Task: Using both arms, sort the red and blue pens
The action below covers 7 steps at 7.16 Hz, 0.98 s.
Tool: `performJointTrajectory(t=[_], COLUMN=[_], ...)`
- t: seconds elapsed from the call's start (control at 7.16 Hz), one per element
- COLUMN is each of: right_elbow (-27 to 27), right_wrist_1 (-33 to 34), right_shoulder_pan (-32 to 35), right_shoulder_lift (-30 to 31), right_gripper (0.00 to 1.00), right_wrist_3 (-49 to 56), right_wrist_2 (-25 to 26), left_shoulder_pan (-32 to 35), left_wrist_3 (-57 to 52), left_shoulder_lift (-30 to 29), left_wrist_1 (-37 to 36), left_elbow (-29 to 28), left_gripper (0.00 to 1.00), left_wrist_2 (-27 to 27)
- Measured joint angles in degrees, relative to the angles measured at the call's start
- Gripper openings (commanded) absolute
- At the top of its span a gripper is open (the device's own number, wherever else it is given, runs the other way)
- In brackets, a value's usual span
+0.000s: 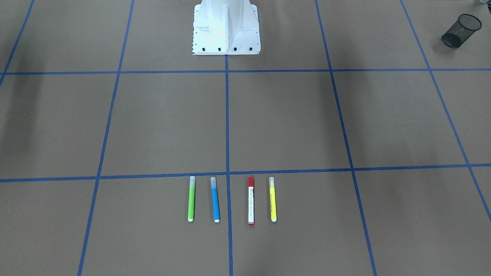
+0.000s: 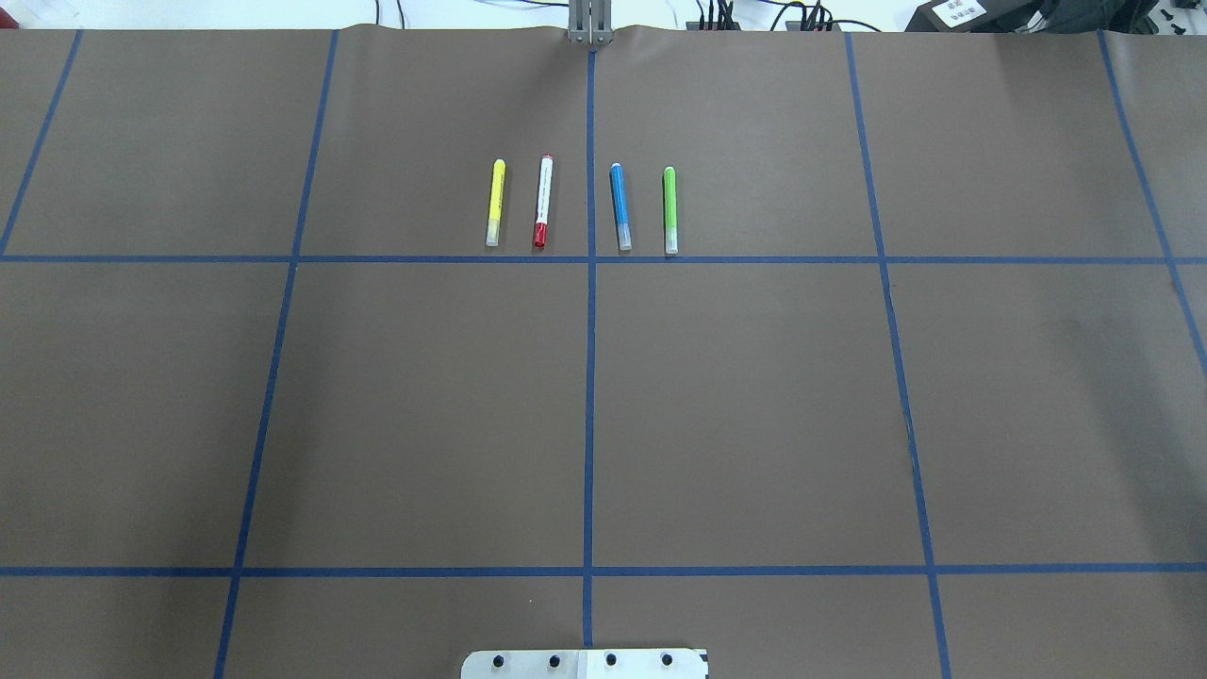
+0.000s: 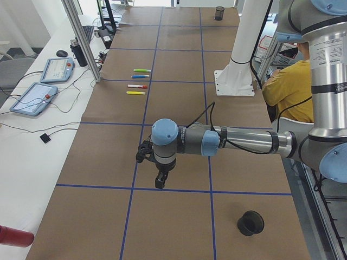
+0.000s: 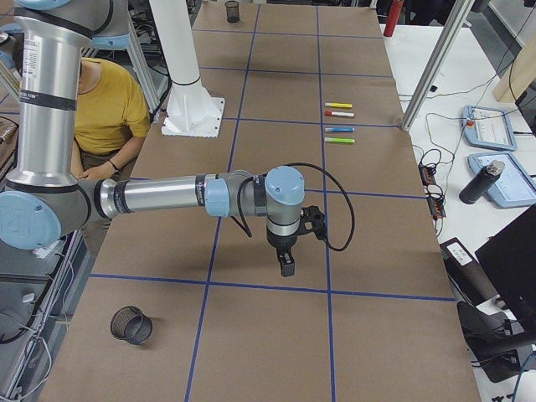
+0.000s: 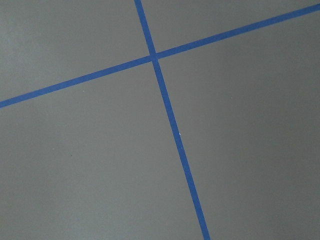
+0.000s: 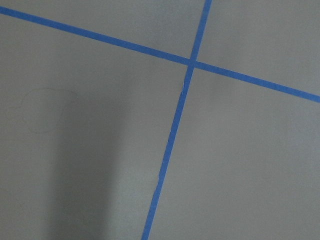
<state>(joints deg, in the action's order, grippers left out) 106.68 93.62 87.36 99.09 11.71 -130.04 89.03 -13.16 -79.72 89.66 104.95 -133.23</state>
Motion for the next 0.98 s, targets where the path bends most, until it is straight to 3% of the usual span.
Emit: performJointTrajectory(t=[0.56,0.98], right_elbow=[-0.26,-0.88], right_wrist_1=[-3.86,-5.09], right_shoulder_pan=[0.0,0.0], right_shoulder_lift=[-2.62,-6.14], right_gripper=[1.0,1.0], right_wrist_3=[-0.16,-2.83], right_wrist_2=[-0.03,-0.08], left_shoulder_pan=[0.0,-0.34], left_wrist_3=[0.09,0.4], left_shoulder_lift=[-1.11,-7.41], left_wrist_1=[0.12,3.52], left_elbow=[1.03,1.41], left_gripper=[1.0,1.0], left_wrist_2=[-0.03,-0.31])
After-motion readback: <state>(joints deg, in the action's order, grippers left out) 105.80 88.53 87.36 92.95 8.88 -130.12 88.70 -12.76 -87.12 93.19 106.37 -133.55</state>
